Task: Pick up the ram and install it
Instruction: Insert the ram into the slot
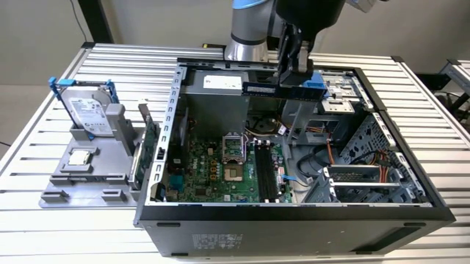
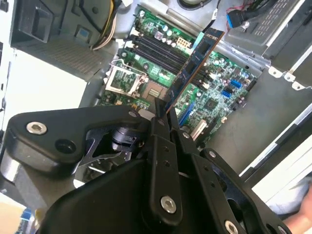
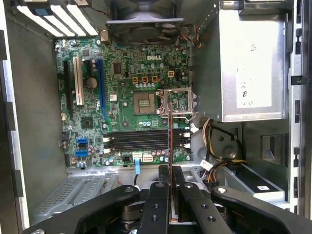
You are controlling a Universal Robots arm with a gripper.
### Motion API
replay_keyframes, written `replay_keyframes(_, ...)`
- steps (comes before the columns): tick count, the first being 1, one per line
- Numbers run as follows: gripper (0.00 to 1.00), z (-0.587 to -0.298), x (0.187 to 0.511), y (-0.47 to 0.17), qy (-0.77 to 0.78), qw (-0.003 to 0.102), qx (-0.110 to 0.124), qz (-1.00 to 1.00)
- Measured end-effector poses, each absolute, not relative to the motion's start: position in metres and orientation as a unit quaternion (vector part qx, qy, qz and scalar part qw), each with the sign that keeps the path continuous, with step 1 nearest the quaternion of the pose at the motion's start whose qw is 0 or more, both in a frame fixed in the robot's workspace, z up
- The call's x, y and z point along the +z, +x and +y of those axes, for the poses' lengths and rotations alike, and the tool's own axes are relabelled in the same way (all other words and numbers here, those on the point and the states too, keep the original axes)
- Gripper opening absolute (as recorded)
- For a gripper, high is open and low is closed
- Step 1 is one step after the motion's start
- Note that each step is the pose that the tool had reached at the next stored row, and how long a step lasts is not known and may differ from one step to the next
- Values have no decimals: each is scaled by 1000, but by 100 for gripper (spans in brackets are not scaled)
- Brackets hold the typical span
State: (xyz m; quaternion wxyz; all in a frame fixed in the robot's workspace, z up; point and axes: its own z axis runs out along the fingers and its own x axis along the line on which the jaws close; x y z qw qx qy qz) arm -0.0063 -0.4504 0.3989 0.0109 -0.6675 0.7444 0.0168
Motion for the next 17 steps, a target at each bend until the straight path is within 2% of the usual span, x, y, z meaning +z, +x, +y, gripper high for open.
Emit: replay_keyframes(17, 0, -450, 399, -6, -555, 13, 15, 831)
